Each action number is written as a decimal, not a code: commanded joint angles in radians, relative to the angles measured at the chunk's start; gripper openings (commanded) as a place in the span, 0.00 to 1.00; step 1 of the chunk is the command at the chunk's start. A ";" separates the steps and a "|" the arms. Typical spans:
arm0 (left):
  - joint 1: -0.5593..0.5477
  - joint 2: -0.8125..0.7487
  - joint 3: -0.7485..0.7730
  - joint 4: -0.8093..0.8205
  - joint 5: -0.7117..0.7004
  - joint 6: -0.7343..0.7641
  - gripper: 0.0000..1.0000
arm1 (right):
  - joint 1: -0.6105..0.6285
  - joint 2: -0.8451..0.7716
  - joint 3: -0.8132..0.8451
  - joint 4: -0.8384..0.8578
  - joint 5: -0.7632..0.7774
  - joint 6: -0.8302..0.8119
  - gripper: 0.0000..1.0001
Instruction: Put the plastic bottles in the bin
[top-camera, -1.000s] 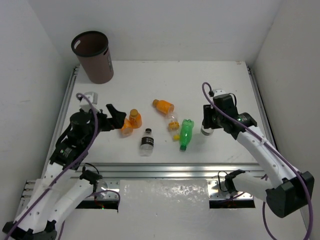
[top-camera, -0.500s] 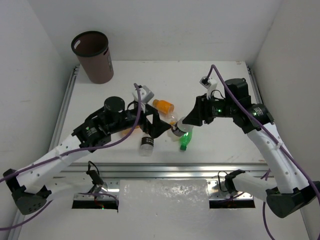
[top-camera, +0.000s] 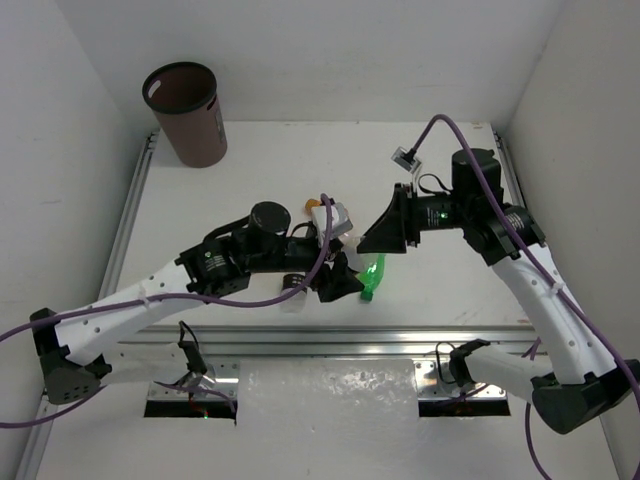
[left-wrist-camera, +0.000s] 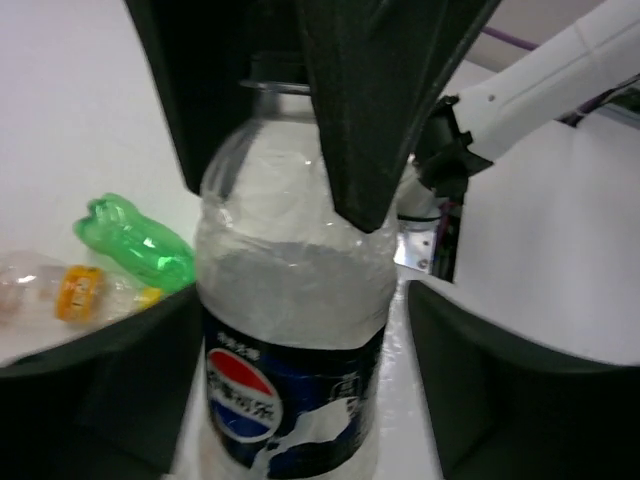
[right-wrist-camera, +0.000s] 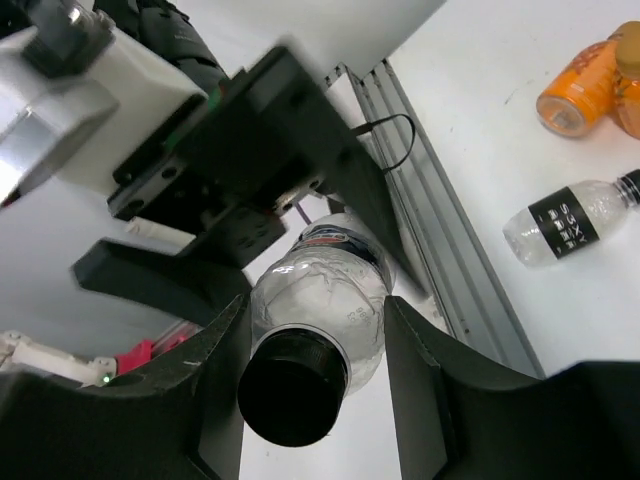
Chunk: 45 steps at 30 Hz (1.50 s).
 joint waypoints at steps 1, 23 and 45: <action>-0.021 0.002 0.051 0.039 0.068 0.023 0.64 | 0.001 -0.004 0.037 0.062 -0.040 0.017 0.22; 0.967 0.730 1.069 -0.185 -0.735 -0.369 0.00 | -0.006 -0.335 -0.323 0.004 0.762 0.152 0.99; 1.125 1.267 1.361 0.423 -0.635 -0.155 0.34 | -0.005 -0.267 -0.575 0.094 0.586 0.140 0.99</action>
